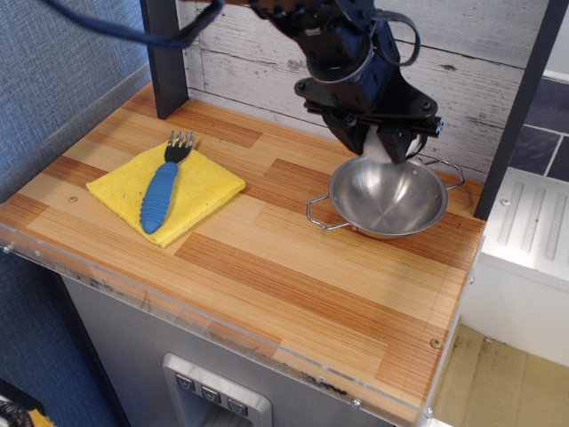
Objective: Put the sushi inside of the silver pan.
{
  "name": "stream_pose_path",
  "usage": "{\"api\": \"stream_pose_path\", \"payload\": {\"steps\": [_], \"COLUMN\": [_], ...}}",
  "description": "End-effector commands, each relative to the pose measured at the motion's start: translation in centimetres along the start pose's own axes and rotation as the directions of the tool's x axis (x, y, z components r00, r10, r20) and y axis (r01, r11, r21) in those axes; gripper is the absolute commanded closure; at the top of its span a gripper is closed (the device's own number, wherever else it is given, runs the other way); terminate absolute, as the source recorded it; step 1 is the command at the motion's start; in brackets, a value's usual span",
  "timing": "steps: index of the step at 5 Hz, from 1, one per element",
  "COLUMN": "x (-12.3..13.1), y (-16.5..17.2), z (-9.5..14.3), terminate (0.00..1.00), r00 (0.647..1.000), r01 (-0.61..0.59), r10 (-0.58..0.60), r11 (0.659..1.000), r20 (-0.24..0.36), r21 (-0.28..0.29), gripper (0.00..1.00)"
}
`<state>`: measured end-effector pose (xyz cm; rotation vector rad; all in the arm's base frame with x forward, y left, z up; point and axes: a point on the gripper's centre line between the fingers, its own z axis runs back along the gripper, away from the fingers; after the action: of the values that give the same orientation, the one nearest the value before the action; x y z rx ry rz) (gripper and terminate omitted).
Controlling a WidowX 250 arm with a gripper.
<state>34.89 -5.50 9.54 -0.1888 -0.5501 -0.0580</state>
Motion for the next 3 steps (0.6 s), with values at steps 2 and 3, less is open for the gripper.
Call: {"api": "stream_pose_path", "payload": {"steps": [2, 3], "x": [-0.3, -1.4], "y": [-0.2, 0.0], "z": [-2.5, -3.6], "terminate": [0.00, 0.00], "r00": [0.994, 0.992], "r01": [0.031, 0.019], "r10": [-0.027, -0.018], "r11": [0.999, 1.000], "r20": [-0.107, -0.126], "r21": [0.028, 0.009], "gripper": [1.00, 1.00]}}
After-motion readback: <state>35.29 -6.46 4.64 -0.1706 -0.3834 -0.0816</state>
